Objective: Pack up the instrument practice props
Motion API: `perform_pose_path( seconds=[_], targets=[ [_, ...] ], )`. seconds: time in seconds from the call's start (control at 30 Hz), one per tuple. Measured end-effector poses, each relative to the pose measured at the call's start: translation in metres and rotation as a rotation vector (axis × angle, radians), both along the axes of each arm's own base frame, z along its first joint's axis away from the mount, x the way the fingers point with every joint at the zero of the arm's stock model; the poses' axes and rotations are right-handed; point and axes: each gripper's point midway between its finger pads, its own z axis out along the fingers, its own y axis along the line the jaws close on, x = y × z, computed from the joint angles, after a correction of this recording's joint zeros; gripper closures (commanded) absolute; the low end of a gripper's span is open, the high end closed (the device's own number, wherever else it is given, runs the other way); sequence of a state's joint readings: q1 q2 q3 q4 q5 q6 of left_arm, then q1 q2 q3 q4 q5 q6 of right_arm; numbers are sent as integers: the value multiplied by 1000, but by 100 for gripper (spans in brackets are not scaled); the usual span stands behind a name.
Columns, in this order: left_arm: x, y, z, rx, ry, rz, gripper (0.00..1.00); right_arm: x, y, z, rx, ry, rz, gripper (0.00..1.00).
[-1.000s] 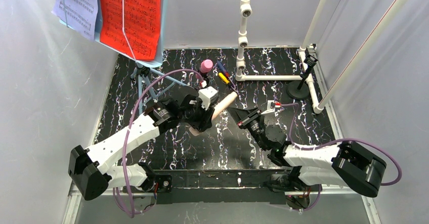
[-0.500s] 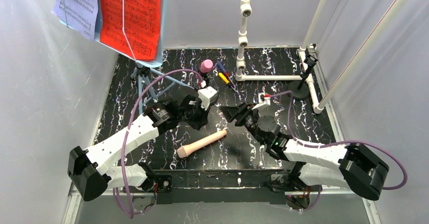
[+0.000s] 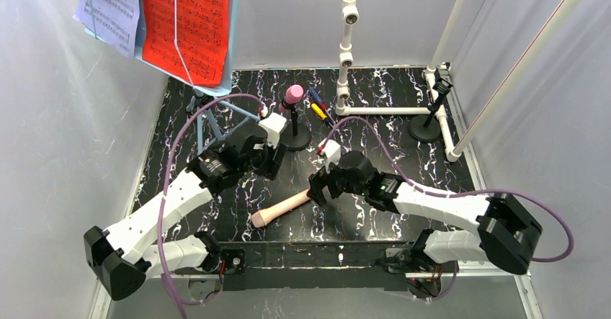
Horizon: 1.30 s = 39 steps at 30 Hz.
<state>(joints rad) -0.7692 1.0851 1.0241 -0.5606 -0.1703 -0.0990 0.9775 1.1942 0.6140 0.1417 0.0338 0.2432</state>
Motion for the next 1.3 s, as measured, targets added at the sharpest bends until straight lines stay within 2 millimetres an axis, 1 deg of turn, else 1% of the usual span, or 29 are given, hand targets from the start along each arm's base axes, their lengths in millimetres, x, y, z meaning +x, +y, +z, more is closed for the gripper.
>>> perform_pose_path(
  seconds=[0.1, 0.17, 0.3, 0.4, 0.5, 0.57, 0.73, 0.87, 0.93, 1.07, 1.17, 1.3],
  targets=[
    [5, 14, 14, -14, -52, 57, 36, -11, 4, -22, -121, 4, 128, 3],
    [7, 23, 25, -33, -90, 96, 34, -20, 12, -31, -200, -12, 224, 4],
    [12, 42, 45, -88, -168, 178, 32, -36, 36, -39, -312, -94, 407, 5],
    [14, 58, 54, -121, -213, 241, 31, -44, 54, -44, -394, -172, 517, 7],
    [14, 73, 62, -152, -254, 300, 30, -48, 69, -49, -473, -255, 608, 9],
    [14, 81, 67, -170, -277, 332, 30, -48, 75, -53, -516, -292, 650, 11],
    [14, 91, 77, -206, -320, 369, 30, -38, 83, -67, -645, -358, 729, 14],
    [14, 95, 80, -214, -331, 387, 30, -33, 83, -81, -729, -373, 783, 18],
    [15, 97, 80, -214, -332, 393, 30, -31, 84, -84, -759, -380, 813, 23],
    [16, 99, 81, -216, -337, 402, 30, -24, 93, -83, -810, -408, 857, 37],
    [15, 100, 83, -221, -342, 404, 30, -19, 93, -87, -860, -424, 878, 55],
    [14, 102, 85, -226, -348, 407, 30, -12, 83, -86, -940, -455, 882, 73]
  ],
)
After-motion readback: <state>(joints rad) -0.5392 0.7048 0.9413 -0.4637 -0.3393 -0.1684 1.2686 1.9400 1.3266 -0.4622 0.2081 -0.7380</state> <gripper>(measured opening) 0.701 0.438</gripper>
